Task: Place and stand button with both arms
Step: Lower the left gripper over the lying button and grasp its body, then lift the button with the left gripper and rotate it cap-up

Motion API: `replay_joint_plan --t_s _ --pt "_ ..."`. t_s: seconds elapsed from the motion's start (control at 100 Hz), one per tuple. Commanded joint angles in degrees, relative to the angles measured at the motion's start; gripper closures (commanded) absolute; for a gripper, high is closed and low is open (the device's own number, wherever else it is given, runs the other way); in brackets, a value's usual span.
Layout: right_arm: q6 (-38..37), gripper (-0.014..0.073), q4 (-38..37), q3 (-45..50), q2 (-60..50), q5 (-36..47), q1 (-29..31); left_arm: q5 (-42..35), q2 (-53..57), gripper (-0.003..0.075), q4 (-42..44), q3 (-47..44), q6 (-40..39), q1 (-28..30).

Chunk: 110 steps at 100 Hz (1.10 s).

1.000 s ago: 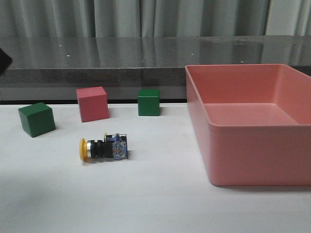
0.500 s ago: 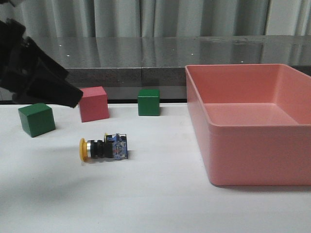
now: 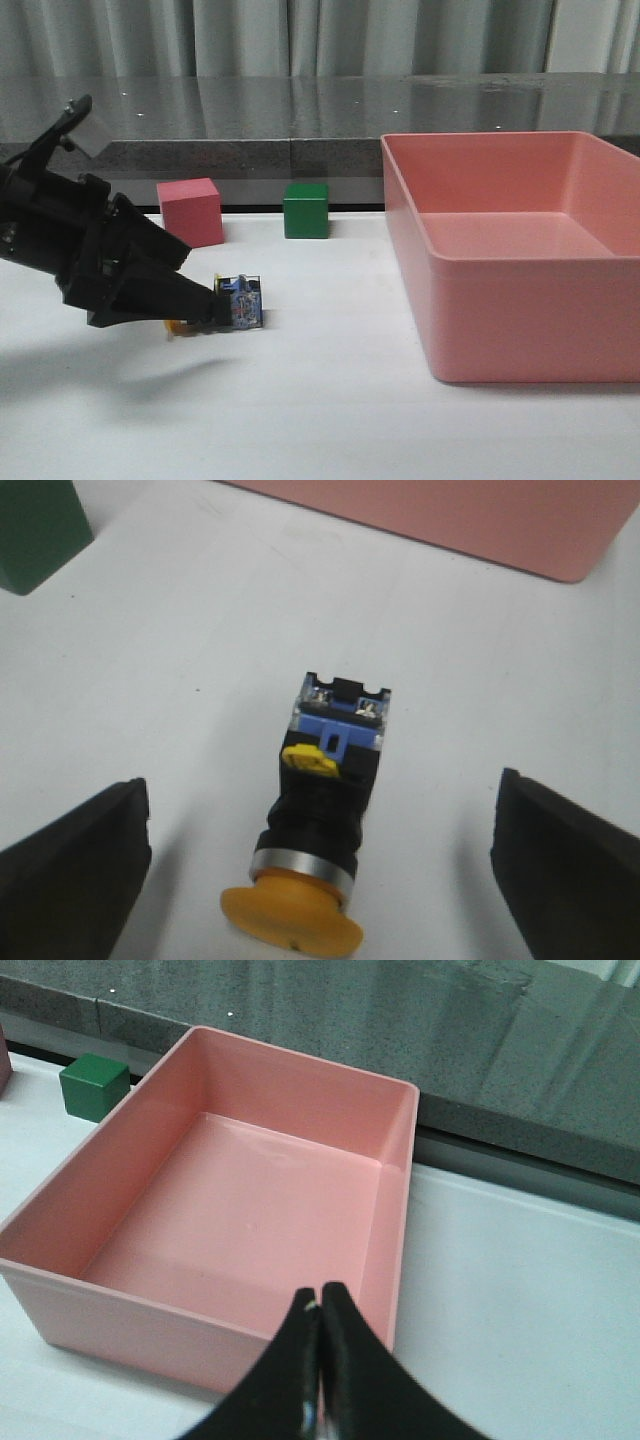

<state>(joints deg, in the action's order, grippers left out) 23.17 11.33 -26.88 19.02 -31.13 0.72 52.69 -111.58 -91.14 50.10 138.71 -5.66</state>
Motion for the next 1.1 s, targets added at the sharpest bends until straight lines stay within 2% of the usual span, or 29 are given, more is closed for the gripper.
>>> replay_joint_plan --t_s 0.0,0.18,0.3,0.39,0.4,0.46,0.48,0.53,0.54,0.62,0.7,0.77,0.85,0.9,0.96,1.03,1.09 --pt "0.0 0.0654 0.5 -1.6 0.2 4.9 0.2 4.1 1.0 0.006 -4.8 1.3 2.5 -0.6" --pt "0.0 0.0654 0.5 -1.6 0.2 5.3 0.2 3.4 -1.7 0.0085 -4.8 1.3 3.4 -0.7" --pt "0.0 0.0654 0.5 -1.6 0.2 5.8 0.2 3.1 -3.0 0.0198 -4.7 1.3 3.4 -0.8" --pt "0.0 0.0654 0.5 -1.6 0.2 5.9 0.2 3.1 -3.3 0.0351 -4.3 1.3 3.4 -0.9" --pt "0.0 0.0654 0.5 -1.6 0.2 5.9 0.2 3.2 -3.3 0.0395 -4.2 1.3 3.4 -0.9" --pt "0.0 0.0654 0.5 -1.6 0.2 5.9 0.2 3.5 -3.3 0.0507 -3.4 1.3 3.4 -0.9" --pt "0.0 0.0654 0.5 -1.6 0.2 5.9 0.2 3.6 -3.3 0.0577 -3.2 1.3 3.4 -0.9" --pt "0.0 0.0654 0.5 -1.6 0.2 5.9 0.2 3.6 -3.1 0.0681 -2.2 1.4 3.4 -0.9" --pt "0.0 0.0654 0.5 -1.6 0.2 5.9 0.2 3.6 -3.1 0.0732 -1.7 1.6 3.4 -0.9" --pt "0.0 0.0654 0.5 -1.6 0.2 5.9 0.2 3.5 -1.9 0.074 2.0 1.9 2.9 -0.9" --pt "0.0 0.0654 0.5 -1.6 0.2 5.9 0.2 2.8 1.4 0.074 5.9 1.9 -0.8 -0.9" --pt "0.0 0.0654 0.5 -1.6 0.2 5.9 0.2 -0.2 6.0 0.074 10.1 2.6 -5.4 -1.0" --pt "0.0 0.0654 0.5 -1.6 0.2 5.9 0.2 -7.2 12.7 0.0739 17.5 4.3 -12.4 -1.9" --pt "0.0 0.0654 0.5 -1.6 0.2 5.9 0.2 -13.2 17.0 0.0739 25.8 6.0 -19.3 -3.2" --pt "0.0 0.0654 0.5 -1.6 0.2 5.9 0.2 -16.1 19.9 0.0739 36.3 8.3 -27.6 -4.8" --pt "0.0 0.0654 0.5 -1.6 0.2 5.9 0.2 -15.1 22.1 0.0739 49.3 11.8 -37.2 -6.7" --pt "0.0 0.0654 0.5 -1.6 0.2 5.9 0.2 -11.4 22.3 0.0739 60.3 15.0 -44.5 -8.5"
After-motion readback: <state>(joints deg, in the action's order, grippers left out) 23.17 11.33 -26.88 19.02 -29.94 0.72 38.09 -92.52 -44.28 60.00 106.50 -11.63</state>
